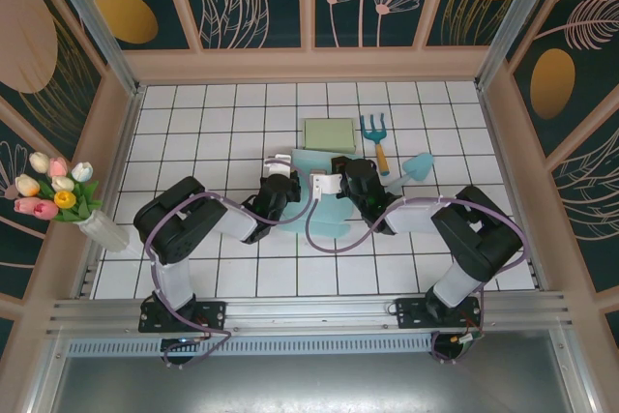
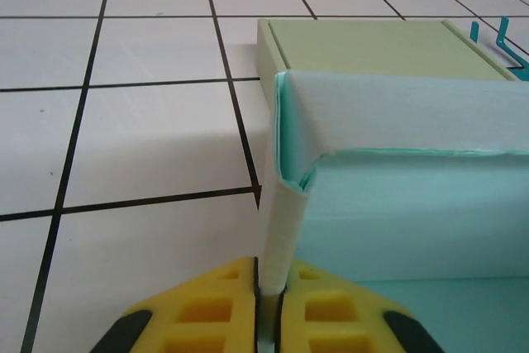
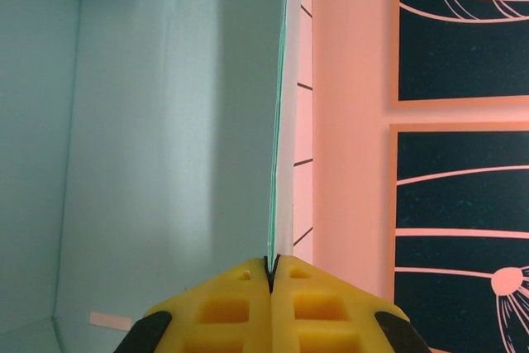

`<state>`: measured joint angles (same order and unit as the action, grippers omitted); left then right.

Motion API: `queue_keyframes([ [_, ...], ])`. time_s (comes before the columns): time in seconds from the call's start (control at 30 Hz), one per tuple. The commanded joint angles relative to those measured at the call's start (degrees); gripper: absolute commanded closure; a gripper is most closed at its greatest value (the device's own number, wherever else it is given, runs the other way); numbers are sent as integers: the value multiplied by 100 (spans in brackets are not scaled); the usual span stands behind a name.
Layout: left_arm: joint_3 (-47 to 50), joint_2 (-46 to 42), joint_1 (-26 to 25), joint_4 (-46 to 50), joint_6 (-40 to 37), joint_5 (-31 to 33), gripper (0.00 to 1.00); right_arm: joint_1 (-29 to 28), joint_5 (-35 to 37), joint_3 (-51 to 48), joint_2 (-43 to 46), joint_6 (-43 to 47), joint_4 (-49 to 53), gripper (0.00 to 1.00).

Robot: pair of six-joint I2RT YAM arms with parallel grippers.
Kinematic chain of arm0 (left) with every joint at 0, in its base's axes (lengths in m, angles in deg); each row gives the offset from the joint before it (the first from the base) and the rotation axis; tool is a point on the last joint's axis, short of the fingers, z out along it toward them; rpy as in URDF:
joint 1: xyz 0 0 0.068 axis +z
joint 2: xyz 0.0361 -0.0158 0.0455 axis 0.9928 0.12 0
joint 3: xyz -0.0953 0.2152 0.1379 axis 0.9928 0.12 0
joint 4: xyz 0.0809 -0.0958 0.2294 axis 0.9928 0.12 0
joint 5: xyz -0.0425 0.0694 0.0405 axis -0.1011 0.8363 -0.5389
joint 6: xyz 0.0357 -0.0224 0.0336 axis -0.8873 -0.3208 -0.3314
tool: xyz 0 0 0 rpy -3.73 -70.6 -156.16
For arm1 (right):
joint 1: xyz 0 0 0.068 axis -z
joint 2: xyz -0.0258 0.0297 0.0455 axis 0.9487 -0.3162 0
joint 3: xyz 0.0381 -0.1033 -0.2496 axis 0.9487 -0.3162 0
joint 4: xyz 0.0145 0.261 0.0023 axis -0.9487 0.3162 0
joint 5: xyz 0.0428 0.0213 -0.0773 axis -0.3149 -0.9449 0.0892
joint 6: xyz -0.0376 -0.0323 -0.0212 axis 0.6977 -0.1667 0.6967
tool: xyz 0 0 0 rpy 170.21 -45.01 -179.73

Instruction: Fold the paper box

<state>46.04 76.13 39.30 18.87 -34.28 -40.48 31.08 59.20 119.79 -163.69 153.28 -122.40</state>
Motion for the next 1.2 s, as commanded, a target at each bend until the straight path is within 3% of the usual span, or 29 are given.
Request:
queue_keyframes([
  [0.0,-53,166,48,-182,-3,132,92,35,-88,-59,-169,-220,571,99],
  [0.27,-14,205,48,-199,-16,282,95,41,-268,118,-30,-568,934,85],
  [0.57,111,262,48,-318,-179,496,95,55,-749,126,465,-878,1335,77],
  [0.97,33,420,49,-501,-569,885,94,63,-1527,28,1417,-1330,1777,72],
  [1.17,41,501,53,-617,-618,703,93,86,-1434,-166,1863,-2032,1328,72],
])
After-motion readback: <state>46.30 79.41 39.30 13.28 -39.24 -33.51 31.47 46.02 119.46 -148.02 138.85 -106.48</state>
